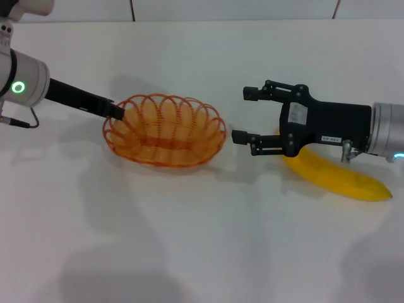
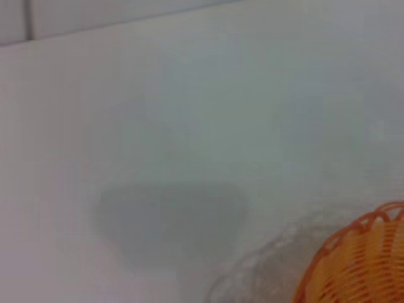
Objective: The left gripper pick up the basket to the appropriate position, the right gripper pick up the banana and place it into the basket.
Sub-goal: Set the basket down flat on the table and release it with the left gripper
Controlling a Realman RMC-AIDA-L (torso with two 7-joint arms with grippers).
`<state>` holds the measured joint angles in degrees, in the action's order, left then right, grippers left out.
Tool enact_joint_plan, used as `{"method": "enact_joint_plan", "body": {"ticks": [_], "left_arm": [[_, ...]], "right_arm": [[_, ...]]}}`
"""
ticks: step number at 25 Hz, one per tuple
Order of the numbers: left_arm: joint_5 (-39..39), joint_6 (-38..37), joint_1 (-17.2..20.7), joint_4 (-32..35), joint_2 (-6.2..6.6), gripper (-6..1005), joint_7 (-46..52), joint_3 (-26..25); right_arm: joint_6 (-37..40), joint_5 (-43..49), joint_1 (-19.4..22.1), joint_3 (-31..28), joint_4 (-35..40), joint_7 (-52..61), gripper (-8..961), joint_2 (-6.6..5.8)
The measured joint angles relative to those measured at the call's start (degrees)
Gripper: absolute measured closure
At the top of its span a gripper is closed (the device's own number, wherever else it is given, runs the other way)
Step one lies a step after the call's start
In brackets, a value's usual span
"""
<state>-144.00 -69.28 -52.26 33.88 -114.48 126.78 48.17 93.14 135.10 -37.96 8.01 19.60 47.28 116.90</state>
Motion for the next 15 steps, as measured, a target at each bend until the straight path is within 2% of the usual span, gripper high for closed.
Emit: {"method": "enact_joint_plan", "body": {"ticks": [15], "left_arm": [[0.22,1.52,-0.48,-1.27,0.06,952,0.76,-0.34]], "right_arm": [[-1.04,-0.64,-0.54,0.00,-0.70,0.00,112,0.00]]}}
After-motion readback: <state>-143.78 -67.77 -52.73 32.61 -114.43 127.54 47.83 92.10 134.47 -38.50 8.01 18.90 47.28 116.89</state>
